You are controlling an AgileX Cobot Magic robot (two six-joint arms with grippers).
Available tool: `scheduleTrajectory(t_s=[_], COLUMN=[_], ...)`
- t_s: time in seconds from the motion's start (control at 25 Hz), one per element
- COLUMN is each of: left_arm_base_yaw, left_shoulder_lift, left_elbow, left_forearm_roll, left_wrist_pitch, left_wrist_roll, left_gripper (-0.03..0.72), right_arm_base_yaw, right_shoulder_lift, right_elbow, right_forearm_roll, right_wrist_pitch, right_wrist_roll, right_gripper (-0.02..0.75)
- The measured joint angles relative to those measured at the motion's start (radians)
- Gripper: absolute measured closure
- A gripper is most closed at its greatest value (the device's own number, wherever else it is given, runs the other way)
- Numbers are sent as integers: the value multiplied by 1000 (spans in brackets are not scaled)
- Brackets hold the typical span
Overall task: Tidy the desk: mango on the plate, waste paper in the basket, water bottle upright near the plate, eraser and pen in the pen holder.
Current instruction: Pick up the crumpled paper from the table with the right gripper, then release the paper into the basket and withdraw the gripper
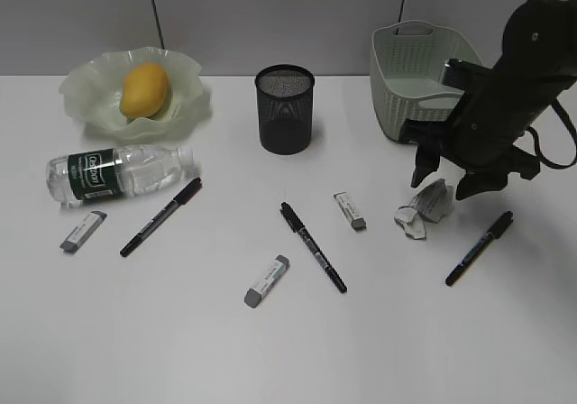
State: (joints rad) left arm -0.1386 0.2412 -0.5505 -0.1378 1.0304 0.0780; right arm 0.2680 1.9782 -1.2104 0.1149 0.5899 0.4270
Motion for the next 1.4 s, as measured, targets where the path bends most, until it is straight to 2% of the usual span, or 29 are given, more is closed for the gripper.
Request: scheduleTrajectory(t_s=[0.16,0.24,0.44,0.52,0.88,1.0,1.2,1.4], left_arm_base_yaw=[0,0,0,0,0,0,0,0], left_shoulder_lift=[0,0,0,0,0,0,0,0], left_elbow=[0,0,0,0,0,0,0,0], left_forearm_roll=[0,0,0,0,0,0,0,0], left_wrist_pitch=[0,0,0,0,0,0,0,0], left_wrist_roll=[0,0,0,0,0,0,0,0], left_gripper=[190,190,190,190,190,190,190,190], right_arm_base_yaw=[0,0,0,0,0,0,0,0], right_shoulder_lift=[64,87,94,94,66,60,56,62], right_elbow=[-45,-59,-90,-123,-357,-468,-623,-640], right_forearm_roll=[-3,-3,-5,-5,2,1,-86,-206], right_wrist_pitch=[1,7,53,94,332,352,234,29], right_wrist_roll=[10,10,-4,-31,-224,-248,-252,-247], right_gripper=[311,373,596,644,667,667,668,668])
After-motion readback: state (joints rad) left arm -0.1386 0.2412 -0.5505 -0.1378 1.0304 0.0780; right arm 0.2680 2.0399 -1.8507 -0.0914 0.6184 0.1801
